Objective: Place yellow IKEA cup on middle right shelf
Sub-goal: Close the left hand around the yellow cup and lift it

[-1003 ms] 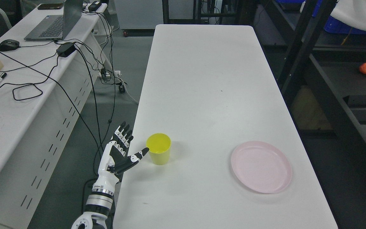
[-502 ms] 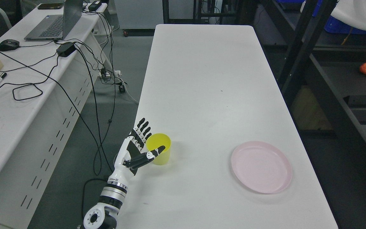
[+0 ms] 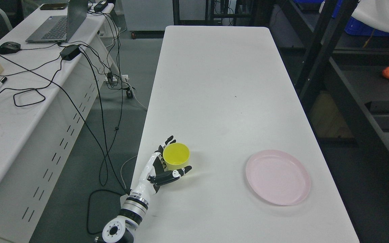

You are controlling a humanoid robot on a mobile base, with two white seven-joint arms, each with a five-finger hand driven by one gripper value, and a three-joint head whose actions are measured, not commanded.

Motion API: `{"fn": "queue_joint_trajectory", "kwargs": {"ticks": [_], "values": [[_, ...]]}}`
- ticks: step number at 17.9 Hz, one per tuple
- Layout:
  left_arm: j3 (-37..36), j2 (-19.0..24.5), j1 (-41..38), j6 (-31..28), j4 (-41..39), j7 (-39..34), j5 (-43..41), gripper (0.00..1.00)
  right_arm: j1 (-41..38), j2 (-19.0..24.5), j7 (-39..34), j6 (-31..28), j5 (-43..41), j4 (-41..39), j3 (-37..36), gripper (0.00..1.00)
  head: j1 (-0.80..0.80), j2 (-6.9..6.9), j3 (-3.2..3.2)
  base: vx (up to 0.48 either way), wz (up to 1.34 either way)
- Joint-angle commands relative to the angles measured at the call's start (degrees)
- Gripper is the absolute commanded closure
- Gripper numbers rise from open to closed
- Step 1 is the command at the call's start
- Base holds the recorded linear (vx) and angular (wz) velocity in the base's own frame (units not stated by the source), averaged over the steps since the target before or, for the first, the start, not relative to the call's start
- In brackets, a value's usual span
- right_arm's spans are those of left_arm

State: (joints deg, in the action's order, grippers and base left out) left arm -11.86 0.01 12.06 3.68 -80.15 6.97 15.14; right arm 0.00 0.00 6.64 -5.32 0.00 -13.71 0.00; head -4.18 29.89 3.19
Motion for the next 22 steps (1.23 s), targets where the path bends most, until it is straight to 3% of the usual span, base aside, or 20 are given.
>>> {"fn": "queue_joint_trajectory", "kwargs": {"ticks": [1, 2, 5, 6, 8, 11, 16, 22], "values": [[-2.12, 0.99, 0.59, -0.17, 3.86, -0.02, -2.92, 0.05, -0.79, -1.0, 0.04, -0.05, -1.41, 0.0, 0.97, 0.01, 0.0, 0.0, 0.0, 0.0, 0.0], [-2.12, 0.99, 0.59, -0.08, 3.86, -0.02, -2.92, 0.12, -0.79, -1.0, 0.04, -0.05, -1.41, 0.0, 0.97, 0.01, 0.0, 0.0, 0.0, 0.0, 0.0], [0.16, 0.99, 0.42, 2.28, 3.86, 0.06, -2.66, 0.45, -0.79, -1.0, 0.04, -0.05, -1.41, 0.0, 0.97, 0.01, 0.0, 0.0, 0.0, 0.0, 0.0], [0.6, 0.99, 0.16, 4.99, 3.95, -0.02, -2.48, 0.6, -0.79, -1.0, 0.04, -0.05, -1.41, 0.0, 0.97, 0.01, 0.0, 0.0, 0.0, 0.0, 0.0], [1.13, 0.99, -0.55, 14.38, 4.39, -0.2, 2.32, 1.0, -0.79, -1.0, 0.04, -0.05, -1.41, 0.0, 0.97, 0.01, 0.0, 0.0, 0.0, 0.0, 0.0], [2.36, 0.99, -1.42, 16.88, 0.81, -0.29, 3.06, 1.0, -0.79, -1.0, 0.04, -0.05, -1.41, 0.0, 0.97, 0.01, 0.0, 0.0, 0.0, 0.0, 0.0], [3.33, 0.99, -6.08, 17.67, -13.43, -0.2, 3.32, 1.0, -0.79, -1.0, 0.04, -0.05, -1.41, 0.0, 0.97, 0.01, 0.0, 0.0, 0.0, 0.0, 0.0], [2.63, 0.99, -8.37, 20.48, -18.37, -0.11, 3.32, 1.0, -0.79, -1.0, 0.04, -0.05, -1.41, 0.0, 0.97, 0.01, 0.0, 0.0, 0.0, 0.0, 0.0]]}}
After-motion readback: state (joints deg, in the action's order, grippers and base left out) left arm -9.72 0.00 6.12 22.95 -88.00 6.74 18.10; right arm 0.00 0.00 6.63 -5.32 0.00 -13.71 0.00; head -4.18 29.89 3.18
